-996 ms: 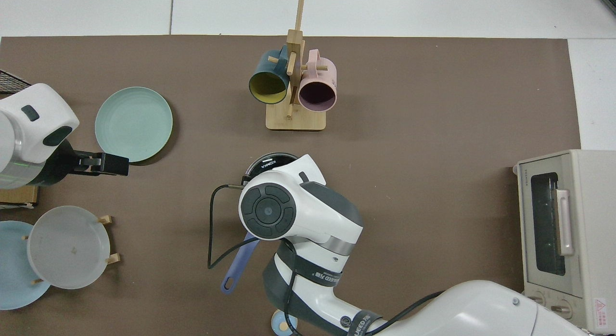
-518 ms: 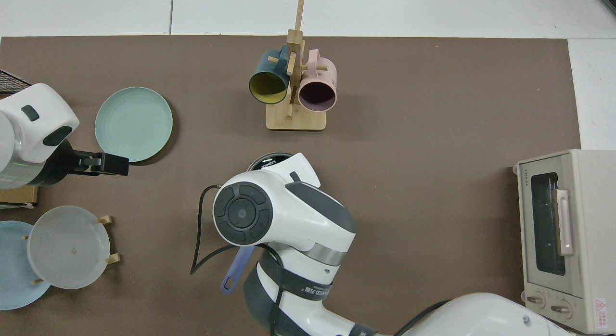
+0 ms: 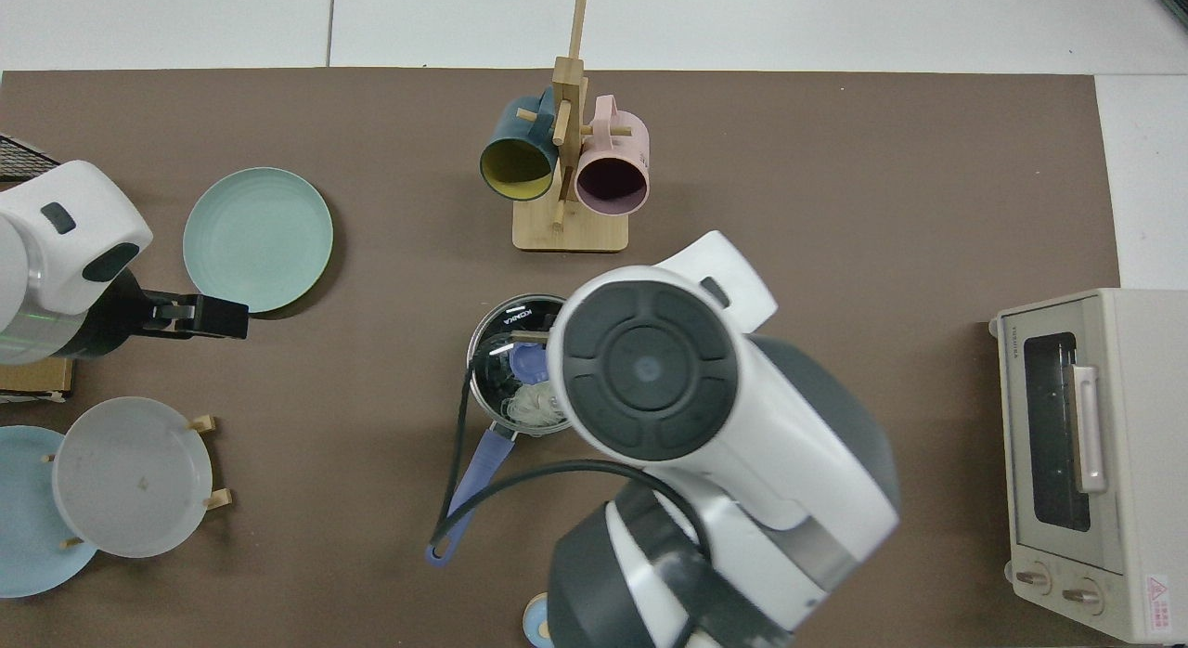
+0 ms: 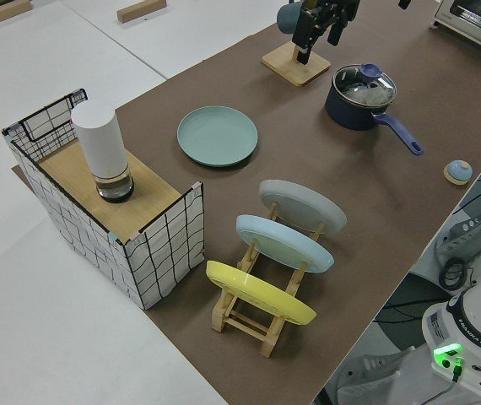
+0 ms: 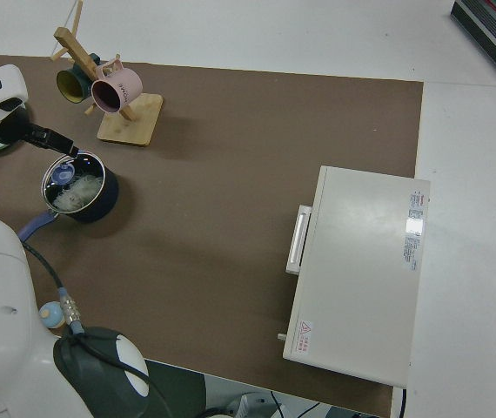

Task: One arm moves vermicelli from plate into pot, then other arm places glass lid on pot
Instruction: 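Open the right gripper to release the lid on the saucepan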

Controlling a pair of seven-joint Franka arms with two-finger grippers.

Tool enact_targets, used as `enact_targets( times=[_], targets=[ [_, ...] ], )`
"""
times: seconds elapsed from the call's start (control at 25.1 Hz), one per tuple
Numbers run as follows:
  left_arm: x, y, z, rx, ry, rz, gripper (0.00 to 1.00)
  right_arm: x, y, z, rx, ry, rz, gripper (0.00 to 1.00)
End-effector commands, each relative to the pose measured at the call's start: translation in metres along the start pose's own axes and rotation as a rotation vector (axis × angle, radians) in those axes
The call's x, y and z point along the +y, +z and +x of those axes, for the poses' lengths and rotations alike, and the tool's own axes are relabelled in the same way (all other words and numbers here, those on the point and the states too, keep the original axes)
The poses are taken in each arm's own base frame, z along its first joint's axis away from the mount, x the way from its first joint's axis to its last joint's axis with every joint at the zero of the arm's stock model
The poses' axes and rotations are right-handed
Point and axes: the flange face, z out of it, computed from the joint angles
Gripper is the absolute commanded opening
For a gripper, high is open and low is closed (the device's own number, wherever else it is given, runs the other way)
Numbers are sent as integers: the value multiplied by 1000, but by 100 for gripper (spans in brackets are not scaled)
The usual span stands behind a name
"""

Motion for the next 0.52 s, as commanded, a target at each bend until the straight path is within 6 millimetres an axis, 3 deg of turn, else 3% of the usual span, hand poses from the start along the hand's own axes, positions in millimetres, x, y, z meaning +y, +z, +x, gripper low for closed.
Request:
enact_targets(
  times=[0.0,0.28,0.48],
  targets=[
    [0,-6,-4,1,12,-12,100,63,-21,-1,-9,-7,-47,100],
    [0,-6,-4,1,12,-12,100,155,-40,29,-79,20,-15,100],
    [0,-6,-4,1,12,-12,100,192,-31,44,-112,-13,-26,100]
  ],
)
